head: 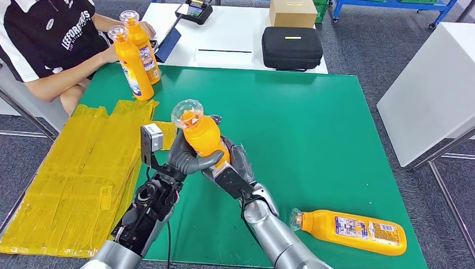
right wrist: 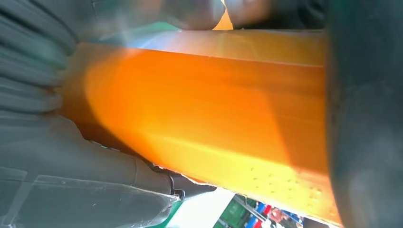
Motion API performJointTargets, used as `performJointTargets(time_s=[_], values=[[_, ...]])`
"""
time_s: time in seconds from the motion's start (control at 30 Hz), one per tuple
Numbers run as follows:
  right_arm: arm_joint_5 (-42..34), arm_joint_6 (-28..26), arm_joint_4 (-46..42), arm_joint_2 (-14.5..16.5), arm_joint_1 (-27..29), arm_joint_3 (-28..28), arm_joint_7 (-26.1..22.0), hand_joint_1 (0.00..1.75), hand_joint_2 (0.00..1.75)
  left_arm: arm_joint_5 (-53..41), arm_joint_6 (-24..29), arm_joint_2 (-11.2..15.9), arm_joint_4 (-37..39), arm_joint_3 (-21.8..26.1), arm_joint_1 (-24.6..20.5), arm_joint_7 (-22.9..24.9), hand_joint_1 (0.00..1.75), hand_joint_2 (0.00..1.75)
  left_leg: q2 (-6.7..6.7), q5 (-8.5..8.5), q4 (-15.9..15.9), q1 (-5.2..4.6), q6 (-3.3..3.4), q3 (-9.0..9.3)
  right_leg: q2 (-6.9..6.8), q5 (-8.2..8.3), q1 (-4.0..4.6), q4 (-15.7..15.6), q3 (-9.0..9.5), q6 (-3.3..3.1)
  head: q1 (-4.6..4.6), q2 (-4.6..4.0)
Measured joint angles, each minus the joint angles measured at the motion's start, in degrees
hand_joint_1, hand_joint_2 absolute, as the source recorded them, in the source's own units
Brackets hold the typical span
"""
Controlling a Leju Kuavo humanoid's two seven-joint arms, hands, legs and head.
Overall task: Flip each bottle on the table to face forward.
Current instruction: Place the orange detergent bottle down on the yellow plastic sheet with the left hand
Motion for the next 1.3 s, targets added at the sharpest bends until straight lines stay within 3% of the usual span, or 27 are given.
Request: performJointTargets(time_s=[0.37,0.5,0.7,1.0,1.07,1.2,1.3], values=[[-2.5,-0.3,0.0,0.1,0.7,2.1,0.2,1.75,1.75,-0.2,1.8,1.2,-0.2,0.4,0.9,-1.5,1.75,1.75,-0.02,0.01,0.0,0.0,0.01,-0.02,-0.01,0.0,0.0,0.0,0.0,0.0,0.01,0.0],[-2.6,-0.7,-0.1,0.1,0.8,2.6,0.2,0.02,1.75,0.1,2.0,1.4,-0.3,0.6,1.0,-1.7,1.75,1.75,-0.02,0.01,0.0,0.0,0.01,-0.02,-0.01,0.0,0.0,0.0,0.0,0.0,0.01,0.0],[-3.0,-2.4,-3.7,-0.6,3.3,4.6,0.5,0.0,1.75,-0.5,4.3,2.3,-0.5,2.2,1.3,-3.6,1.75,1.75,-0.04,0.01,0.0,0.01,0.0,-0.02,-0.04,-0.01,0.0,0.0,0.0,-0.01,0.02,0.0],[-16.2,3.6,-24.5,-4.0,12.0,2.7,6.3,0.0,1.75,-10.4,23.8,4.7,0.0,8.2,2.8,-5.7,1.75,1.75,0.02,-0.04,0.0,0.01,-0.07,-0.05,0.01,-0.02,0.0,0.0,-0.11,-0.03,0.07,0.0],[-18.1,3.9,-28.5,-4.6,13.4,1.6,8.0,0.0,1.75,-13.8,29.8,4.9,0.3,9.1,3.0,-6.2,1.75,1.75,0.06,-0.04,0.0,0.0,-0.07,-0.05,0.03,-0.01,-0.01,0.0,-0.12,-0.02,0.07,0.0],[-17.2,1.1,-35.0,-5.5,15.1,0.2,10.4,0.0,1.75,-31.2,51.0,5.0,1.0,10.2,3.4,-7.0,1.75,1.75,0.03,-0.05,0.0,-0.01,-0.07,-0.06,0.02,-0.01,-0.01,0.0,-0.13,-0.02,0.05,0.0],[-15.7,-0.9,-38.4,-6.0,15.4,-0.7,11.1,0.0,1.75,-46.4,57.2,4.4,1.1,11.5,3.7,-5.0,1.75,1.75,0.01,-0.05,0.0,-0.01,-0.07,-0.06,-0.01,-0.02,-0.01,0.0,-0.12,-0.02,0.06,0.0]])
